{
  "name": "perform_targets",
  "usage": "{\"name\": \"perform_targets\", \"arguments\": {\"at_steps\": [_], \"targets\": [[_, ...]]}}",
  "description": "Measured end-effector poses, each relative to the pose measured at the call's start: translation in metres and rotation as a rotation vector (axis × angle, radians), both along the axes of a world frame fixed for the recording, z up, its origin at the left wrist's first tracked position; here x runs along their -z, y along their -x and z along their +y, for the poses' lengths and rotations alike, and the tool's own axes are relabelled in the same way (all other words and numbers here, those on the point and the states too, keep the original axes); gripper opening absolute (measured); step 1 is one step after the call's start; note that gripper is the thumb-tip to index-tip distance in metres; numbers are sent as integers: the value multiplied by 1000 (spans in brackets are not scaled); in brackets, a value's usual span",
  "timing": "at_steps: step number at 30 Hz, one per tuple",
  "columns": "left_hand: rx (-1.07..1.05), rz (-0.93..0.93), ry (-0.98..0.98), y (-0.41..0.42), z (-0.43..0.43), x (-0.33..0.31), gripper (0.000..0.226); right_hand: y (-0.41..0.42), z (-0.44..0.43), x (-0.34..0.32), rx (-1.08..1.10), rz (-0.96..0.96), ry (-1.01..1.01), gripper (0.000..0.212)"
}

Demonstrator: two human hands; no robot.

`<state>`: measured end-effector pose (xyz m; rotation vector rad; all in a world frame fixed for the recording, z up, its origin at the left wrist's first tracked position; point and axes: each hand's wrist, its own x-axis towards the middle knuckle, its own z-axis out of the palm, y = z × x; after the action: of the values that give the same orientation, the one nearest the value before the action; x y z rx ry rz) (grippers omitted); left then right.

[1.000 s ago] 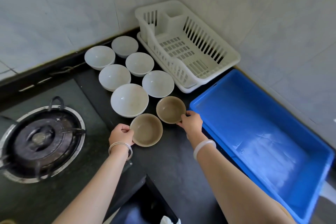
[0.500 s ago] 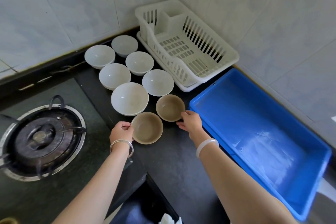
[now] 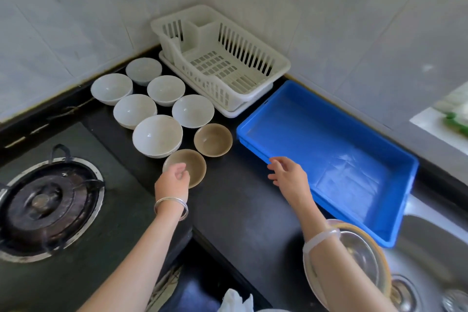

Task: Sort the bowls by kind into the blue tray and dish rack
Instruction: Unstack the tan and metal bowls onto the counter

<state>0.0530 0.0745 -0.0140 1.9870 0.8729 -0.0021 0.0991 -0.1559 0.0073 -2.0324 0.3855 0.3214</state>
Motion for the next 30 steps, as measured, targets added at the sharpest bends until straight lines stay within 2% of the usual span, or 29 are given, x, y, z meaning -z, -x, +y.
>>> {"name": "perform_targets", "arguments": {"at_steps": [4, 11, 15, 22, 30], "targets": [[211, -44, 84, 7, -55, -6, 24, 43, -58, -3, 105, -30, 114, 18], [636, 11, 89, 32, -167, -5, 20, 126, -149, 3, 335, -1, 455, 17], [796, 22, 106, 47, -212, -6, 23, 161, -173, 11, 360, 43, 607, 17], [927, 28, 2, 59, -244, -2, 31, 177, -171, 21, 328, 126, 678, 20], [953, 20, -40, 62, -248, 1, 31, 177, -179, 21, 460, 90, 549, 8]]}}
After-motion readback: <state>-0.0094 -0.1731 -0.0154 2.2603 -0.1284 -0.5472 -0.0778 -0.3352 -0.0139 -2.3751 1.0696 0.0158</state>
